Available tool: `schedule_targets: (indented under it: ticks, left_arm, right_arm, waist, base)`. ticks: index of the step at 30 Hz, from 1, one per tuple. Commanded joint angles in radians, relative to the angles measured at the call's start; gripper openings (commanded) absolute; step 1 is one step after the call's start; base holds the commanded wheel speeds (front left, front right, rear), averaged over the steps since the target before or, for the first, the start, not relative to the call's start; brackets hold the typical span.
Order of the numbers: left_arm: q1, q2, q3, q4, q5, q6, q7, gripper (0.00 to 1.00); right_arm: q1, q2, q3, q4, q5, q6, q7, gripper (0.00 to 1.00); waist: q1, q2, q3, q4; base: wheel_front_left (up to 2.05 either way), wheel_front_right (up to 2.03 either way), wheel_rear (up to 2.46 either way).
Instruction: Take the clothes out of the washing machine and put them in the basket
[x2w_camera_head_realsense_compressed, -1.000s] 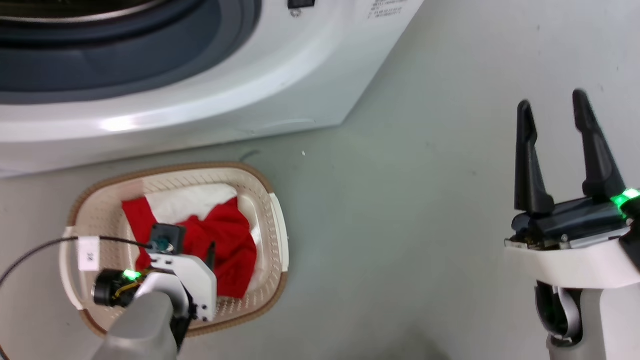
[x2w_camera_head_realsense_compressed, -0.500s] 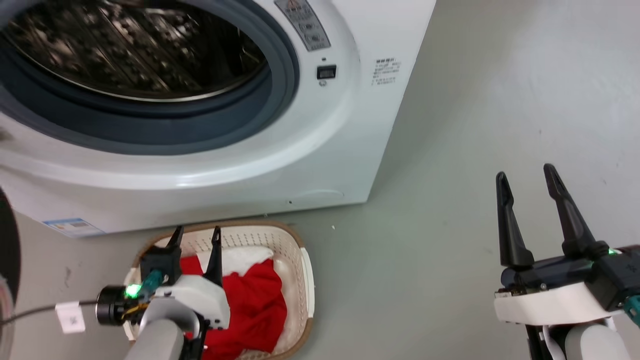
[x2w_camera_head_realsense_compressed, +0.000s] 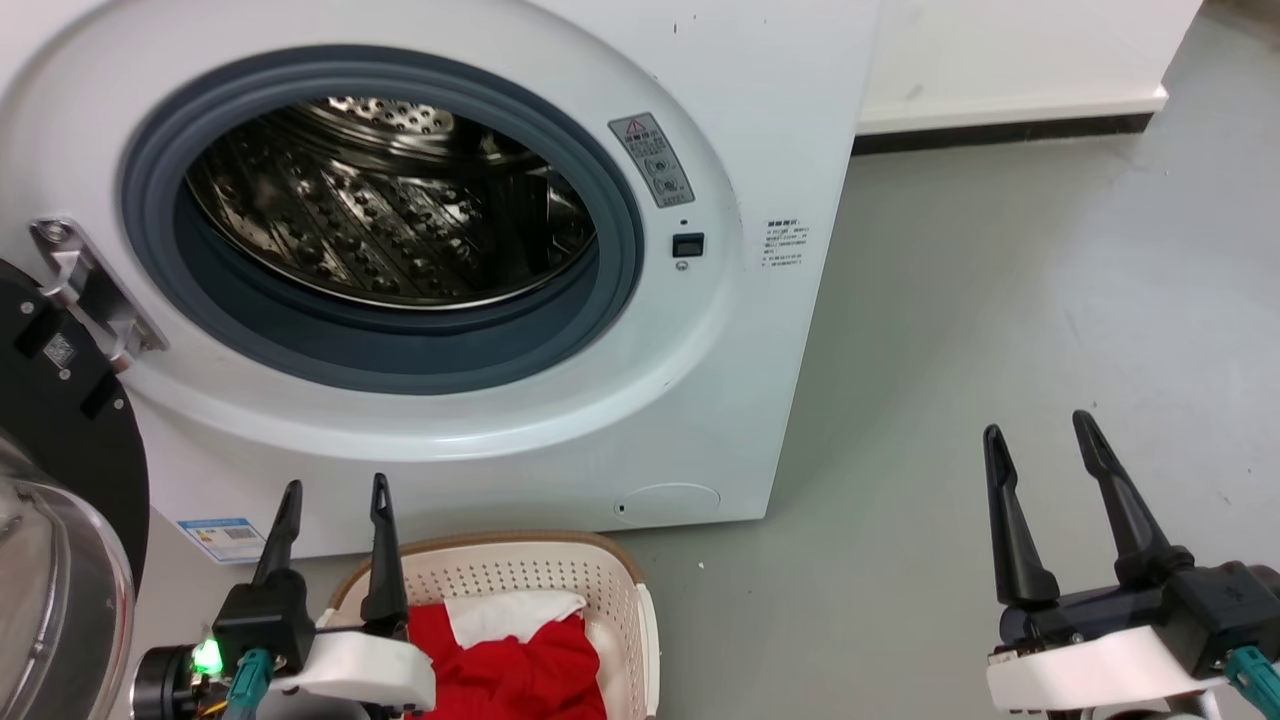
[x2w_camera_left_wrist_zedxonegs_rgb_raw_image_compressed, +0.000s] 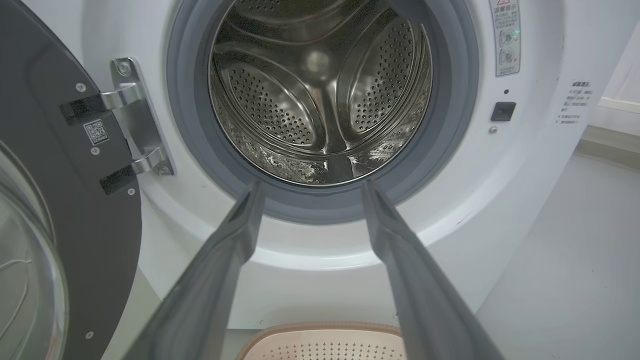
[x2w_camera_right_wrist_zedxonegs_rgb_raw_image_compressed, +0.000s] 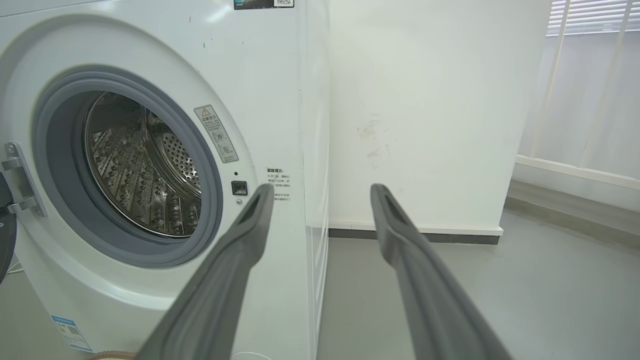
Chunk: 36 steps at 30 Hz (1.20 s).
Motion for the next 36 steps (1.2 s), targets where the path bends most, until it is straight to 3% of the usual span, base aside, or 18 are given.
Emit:
schedule_targets:
  ticks: [1,11,23,36]
  left_arm:
    - [0.021,-0.009,0.013,-0.023,0.014,-0.004,-0.002,1.0]
    - [0.082,-0.038,0.07,-0.111,0.069,-0.025,-0.002,1.0]
    - [0.098,-0.054,0.091,-0.096,0.071,-0.072,-0.002,1.0]
    - [0.097,-0.058,0.104,-0.093,0.075,-0.087,-0.003,1.0]
  right_arm:
    - [0.018,0.001,-0.001,0.004,-0.006,-0.001,-0.002,1.0]
    - [0.029,0.001,-0.017,0.02,-0.019,-0.001,-0.002,1.0]
    - [0.041,0.0,-0.023,0.039,-0.015,-0.001,-0.002,1.0]
    - [0.038,0.001,-0.022,0.04,-0.009,-0.001,-0.002,1.0]
  waist:
    - [0.0003,0.0,-0.018,0.006]
    - [0.0003,0.0,-0.045,0.017]
    - [0.0003,0.0,-0.059,0.019]
    - [0.0003,0.0,-0.063,0.014]
  base:
    - [0.0,0.0,0.0]
    - [0.0,0.0,0.0]
    - [0.0,0.0,0.0]
    - [0.0,0.0,0.0]
